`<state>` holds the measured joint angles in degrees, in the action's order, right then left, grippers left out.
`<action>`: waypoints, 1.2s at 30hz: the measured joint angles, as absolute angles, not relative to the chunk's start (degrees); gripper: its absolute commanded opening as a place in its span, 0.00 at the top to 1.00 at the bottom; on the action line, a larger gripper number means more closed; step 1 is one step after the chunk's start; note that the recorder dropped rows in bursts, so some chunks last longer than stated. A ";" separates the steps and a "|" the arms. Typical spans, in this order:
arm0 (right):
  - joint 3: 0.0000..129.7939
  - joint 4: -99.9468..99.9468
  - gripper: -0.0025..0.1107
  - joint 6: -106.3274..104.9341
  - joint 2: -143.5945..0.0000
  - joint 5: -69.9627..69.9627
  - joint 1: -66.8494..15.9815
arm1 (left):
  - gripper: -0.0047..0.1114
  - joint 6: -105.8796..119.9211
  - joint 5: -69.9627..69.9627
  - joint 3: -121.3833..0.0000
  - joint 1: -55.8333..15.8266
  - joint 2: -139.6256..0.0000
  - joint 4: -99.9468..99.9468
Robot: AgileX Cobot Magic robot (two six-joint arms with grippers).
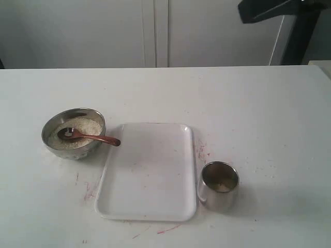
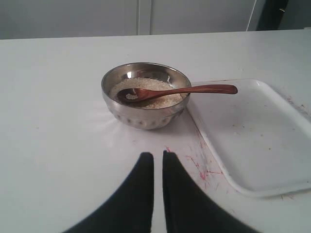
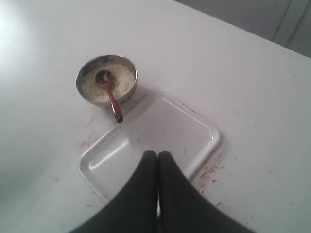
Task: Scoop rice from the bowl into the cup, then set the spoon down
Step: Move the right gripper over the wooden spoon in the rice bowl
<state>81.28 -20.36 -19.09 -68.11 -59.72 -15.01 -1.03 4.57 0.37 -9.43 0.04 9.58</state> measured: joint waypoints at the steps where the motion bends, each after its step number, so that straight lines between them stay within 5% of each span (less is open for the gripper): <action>1: 81.82 -18.80 0.98 -18.61 -69.05 -59.72 -16.57 | 0.84 -1.03 4.57 0.37 -9.43 0.04 9.58; 16: 86.13 -0.78 0.98 -7.59 -88.37 -56.40 -40.47 | 0.84 -1.03 4.57 0.37 -9.43 0.04 9.58; 36: 91.22 2.29 0.98 -4.20 -109.61 -44.34 -42.89 | 0.84 -1.03 4.57 0.37 -9.43 0.04 9.58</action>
